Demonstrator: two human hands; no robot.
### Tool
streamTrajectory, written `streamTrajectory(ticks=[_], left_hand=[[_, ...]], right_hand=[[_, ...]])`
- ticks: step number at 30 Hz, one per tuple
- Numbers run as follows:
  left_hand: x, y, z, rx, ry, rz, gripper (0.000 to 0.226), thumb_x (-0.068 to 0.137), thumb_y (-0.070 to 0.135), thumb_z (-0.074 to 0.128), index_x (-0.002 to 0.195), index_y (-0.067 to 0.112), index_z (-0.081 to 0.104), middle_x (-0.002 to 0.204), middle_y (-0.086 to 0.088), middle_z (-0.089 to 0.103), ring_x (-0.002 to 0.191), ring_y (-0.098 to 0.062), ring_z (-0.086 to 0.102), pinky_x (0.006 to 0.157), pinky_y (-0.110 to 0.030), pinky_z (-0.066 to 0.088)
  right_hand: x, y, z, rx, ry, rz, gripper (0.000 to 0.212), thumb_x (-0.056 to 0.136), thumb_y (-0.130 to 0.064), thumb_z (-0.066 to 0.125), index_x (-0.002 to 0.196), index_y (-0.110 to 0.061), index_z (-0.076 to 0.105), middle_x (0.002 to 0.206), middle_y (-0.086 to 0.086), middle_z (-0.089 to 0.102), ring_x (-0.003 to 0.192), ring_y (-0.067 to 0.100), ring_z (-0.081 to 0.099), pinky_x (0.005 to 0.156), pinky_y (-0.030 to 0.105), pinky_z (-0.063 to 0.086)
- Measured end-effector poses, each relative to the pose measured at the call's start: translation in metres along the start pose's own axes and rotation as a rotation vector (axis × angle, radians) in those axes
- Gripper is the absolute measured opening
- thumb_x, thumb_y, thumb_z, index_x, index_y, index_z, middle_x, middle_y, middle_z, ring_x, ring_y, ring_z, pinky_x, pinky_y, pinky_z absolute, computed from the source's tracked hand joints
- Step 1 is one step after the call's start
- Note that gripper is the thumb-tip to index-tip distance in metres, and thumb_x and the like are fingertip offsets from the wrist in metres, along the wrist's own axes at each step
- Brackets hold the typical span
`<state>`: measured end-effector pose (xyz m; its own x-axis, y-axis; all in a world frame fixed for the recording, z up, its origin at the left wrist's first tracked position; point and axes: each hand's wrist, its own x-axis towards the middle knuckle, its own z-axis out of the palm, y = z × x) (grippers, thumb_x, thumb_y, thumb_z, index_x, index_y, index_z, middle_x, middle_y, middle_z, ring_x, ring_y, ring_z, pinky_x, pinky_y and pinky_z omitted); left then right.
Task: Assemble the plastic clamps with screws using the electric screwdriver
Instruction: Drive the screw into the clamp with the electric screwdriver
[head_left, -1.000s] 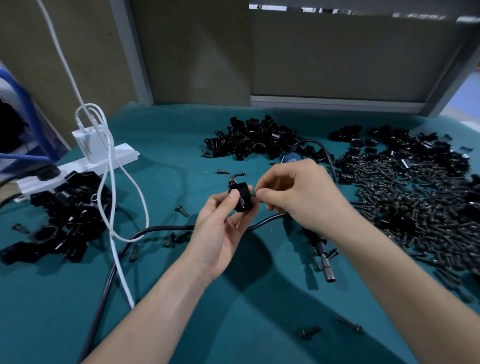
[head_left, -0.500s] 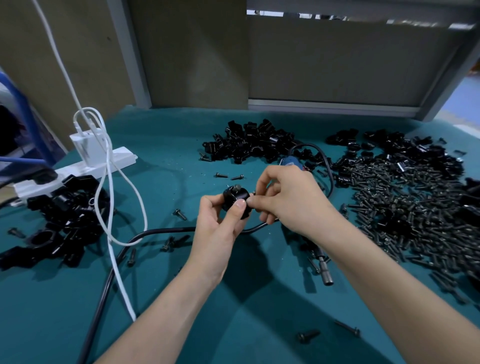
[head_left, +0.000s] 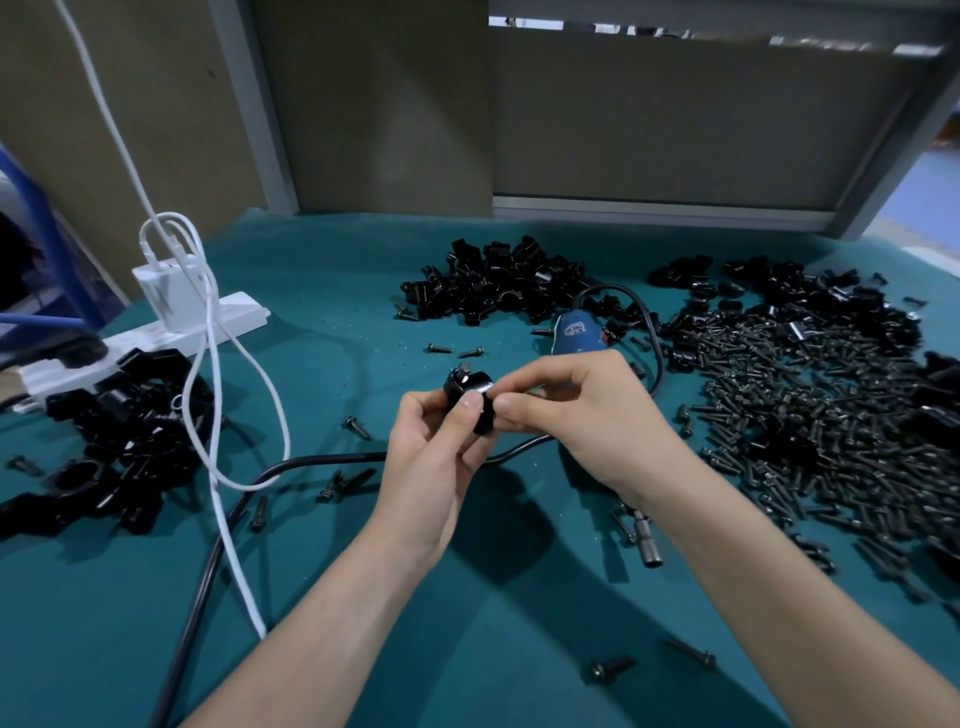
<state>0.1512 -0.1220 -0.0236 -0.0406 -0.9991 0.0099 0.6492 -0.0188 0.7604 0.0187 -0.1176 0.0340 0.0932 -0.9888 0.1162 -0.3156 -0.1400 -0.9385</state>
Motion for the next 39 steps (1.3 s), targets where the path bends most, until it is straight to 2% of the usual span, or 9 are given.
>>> streamTrajectory(ticks=[3, 9, 19, 21, 23, 26, 32, 36, 39], left_hand=[[-0.001, 0.000, 0.000, -0.018, -0.008, -0.022, 0.022, 0.076, 0.017, 0.061, 0.092, 0.008, 0.049, 0.104, -0.015, 0.067, 0.089, -0.019, 0.070, 0.076, -0.024, 0.057], [-0.003, 0.001, 0.003, -0.034, 0.002, -0.092, 0.022, 0.077, 0.017, 0.062, 0.091, 0.008, 0.048, 0.106, -0.019, 0.065, 0.089, -0.023, 0.069, 0.079, -0.027, 0.058], [-0.006, 0.007, 0.007, -0.066, -0.014, -0.109, 0.026, 0.079, 0.014, 0.061, 0.100, 0.007, 0.046, 0.086, -0.009, 0.071, 0.068, -0.019, 0.068, 0.067, -0.024, 0.058], [-0.004, 0.009, 0.009, -0.107, -0.009, -0.121, 0.024, 0.090, 0.007, 0.053, 0.112, 0.005, 0.045, 0.102, -0.018, 0.069, 0.077, -0.023, 0.070, 0.072, -0.026, 0.059], [-0.004, 0.012, 0.009, -0.174, -0.001, -0.169, 0.013, 0.095, 0.002, 0.043, 0.108, 0.004, 0.045, 0.122, -0.026, 0.061, 0.093, -0.032, 0.071, 0.076, -0.028, 0.060], [-0.005, 0.018, 0.010, -0.280, 0.008, -0.253, 0.014, 0.094, 0.003, 0.042, 0.082, 0.006, 0.047, 0.124, -0.031, 0.059, 0.099, -0.037, 0.069, 0.074, -0.029, 0.060], [-0.005, 0.029, 0.006, -0.388, -0.103, -0.389, 0.027, 0.083, 0.010, 0.042, 0.071, -0.005, 0.061, 0.118, -0.033, 0.062, 0.106, -0.037, 0.067, 0.079, -0.034, 0.060], [-0.004, 0.029, 0.006, -0.365, -0.131, -0.399, 0.023, 0.079, 0.013, 0.045, 0.090, -0.003, 0.057, 0.115, -0.030, 0.065, 0.099, -0.033, 0.070, 0.076, -0.036, 0.060], [-0.003, 0.028, 0.005, -0.354, -0.140, -0.423, 0.033, 0.080, 0.016, 0.045, 0.097, -0.007, 0.060, 0.110, -0.027, 0.067, 0.096, -0.031, 0.071, 0.072, -0.032, 0.061]], right_hand=[[0.000, 0.000, -0.002, 0.070, -0.017, 0.011, 0.013, 0.083, 0.001, 0.071, 0.083, -0.012, 0.073, 0.076, 0.007, 0.072, 0.066, 0.017, 0.072, 0.073, 0.028, 0.060], [0.003, 0.001, 0.000, 0.033, 0.027, 0.009, 0.019, 0.081, -0.008, 0.077, 0.071, -0.006, 0.060, 0.056, 0.005, 0.065, 0.049, 0.021, 0.065, 0.049, 0.025, 0.052], [0.003, -0.007, 0.000, 0.122, -0.119, 0.168, 0.023, 0.084, -0.016, 0.073, 0.073, -0.006, 0.057, 0.055, 0.008, 0.062, 0.043, 0.019, 0.060, 0.042, 0.024, 0.050], [0.001, -0.009, -0.006, 0.096, -0.125, 0.155, 0.027, 0.082, -0.031, 0.073, 0.072, -0.009, 0.061, 0.061, 0.006, 0.064, 0.045, 0.018, 0.061, 0.041, 0.023, 0.048], [0.003, -0.009, -0.022, -0.013, 0.022, 0.133, 0.036, 0.082, -0.043, 0.070, 0.073, -0.010, 0.062, 0.059, -0.001, 0.064, 0.045, 0.015, 0.059, 0.041, 0.022, 0.044], [0.010, -0.001, -0.050, -0.208, 0.232, 0.148, 0.039, 0.085, -0.042, 0.070, 0.080, -0.004, 0.062, 0.055, -0.003, 0.062, 0.045, 0.013, 0.057, 0.044, 0.023, 0.041], [0.006, 0.001, -0.038, -0.174, 0.108, -0.020, 0.017, 0.084, -0.031, 0.073, 0.073, -0.020, 0.065, 0.066, -0.007, 0.064, 0.059, 0.011, 0.060, 0.054, 0.027, 0.047], [0.002, -0.012, -0.022, -0.324, -0.043, -0.206, 0.011, 0.080, -0.030, 0.075, 0.087, -0.034, 0.067, 0.096, -0.018, 0.064, 0.099, 0.004, 0.059, 0.087, 0.028, 0.047], [-0.003, -0.013, -0.003, -0.481, -0.126, -0.299, 0.018, 0.077, -0.022, 0.079, 0.092, -0.026, 0.070, 0.099, -0.008, 0.063, 0.103, 0.012, 0.052, 0.090, 0.022, 0.040]])
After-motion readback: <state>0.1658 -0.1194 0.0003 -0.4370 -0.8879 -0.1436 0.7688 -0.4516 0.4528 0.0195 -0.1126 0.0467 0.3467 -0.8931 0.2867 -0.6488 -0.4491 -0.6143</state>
